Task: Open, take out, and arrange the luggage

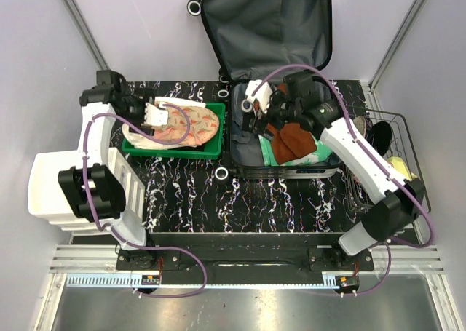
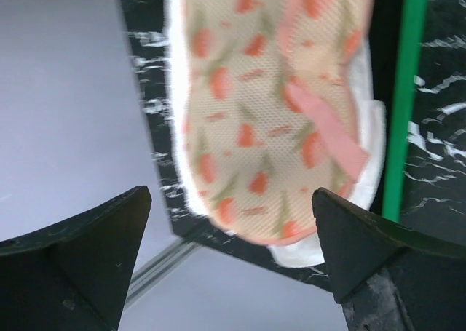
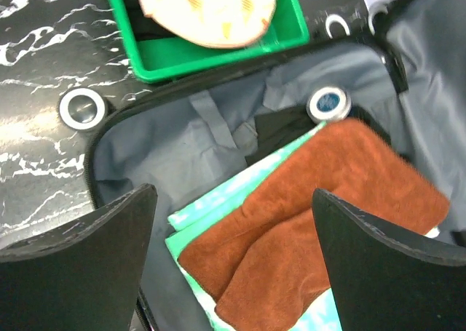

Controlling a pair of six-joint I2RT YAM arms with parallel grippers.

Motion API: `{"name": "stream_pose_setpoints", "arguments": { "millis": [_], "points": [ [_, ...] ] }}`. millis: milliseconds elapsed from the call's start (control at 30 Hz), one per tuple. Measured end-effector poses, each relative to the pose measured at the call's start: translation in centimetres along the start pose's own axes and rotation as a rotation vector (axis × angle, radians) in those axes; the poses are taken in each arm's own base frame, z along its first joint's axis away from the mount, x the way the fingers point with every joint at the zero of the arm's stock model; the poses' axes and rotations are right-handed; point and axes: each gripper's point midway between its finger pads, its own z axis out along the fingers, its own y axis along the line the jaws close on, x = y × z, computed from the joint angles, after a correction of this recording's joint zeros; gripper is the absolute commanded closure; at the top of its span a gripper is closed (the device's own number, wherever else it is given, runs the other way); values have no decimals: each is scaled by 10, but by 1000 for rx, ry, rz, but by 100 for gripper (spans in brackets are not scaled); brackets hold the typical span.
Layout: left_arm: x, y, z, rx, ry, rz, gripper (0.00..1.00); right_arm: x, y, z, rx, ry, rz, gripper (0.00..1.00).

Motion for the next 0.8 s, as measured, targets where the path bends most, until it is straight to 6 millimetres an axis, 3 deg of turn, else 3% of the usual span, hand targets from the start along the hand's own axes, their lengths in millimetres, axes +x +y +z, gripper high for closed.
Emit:
{"name": "stream_pose_setpoints", "arguments": {
  "millis": [133,200,433,633,800],
  "points": [
    [-29,43,-40,-161,-36,-124,1,27,-39,4,48,49,225,6],
    [-39,63,-55,-250,-72,-249,1,52,-64,6,83,82,361,7],
    [-64,116,-78,-480,-274,-652,1,134,-139,10,191,161,699,12],
    [-79,132,-85,-521,-409,-857,1,161,-195,36,243,128,798,22],
    [-86,126,-81,-507,-449,-922,1,168,-203,59,214,111,846,25]
  ]
}}
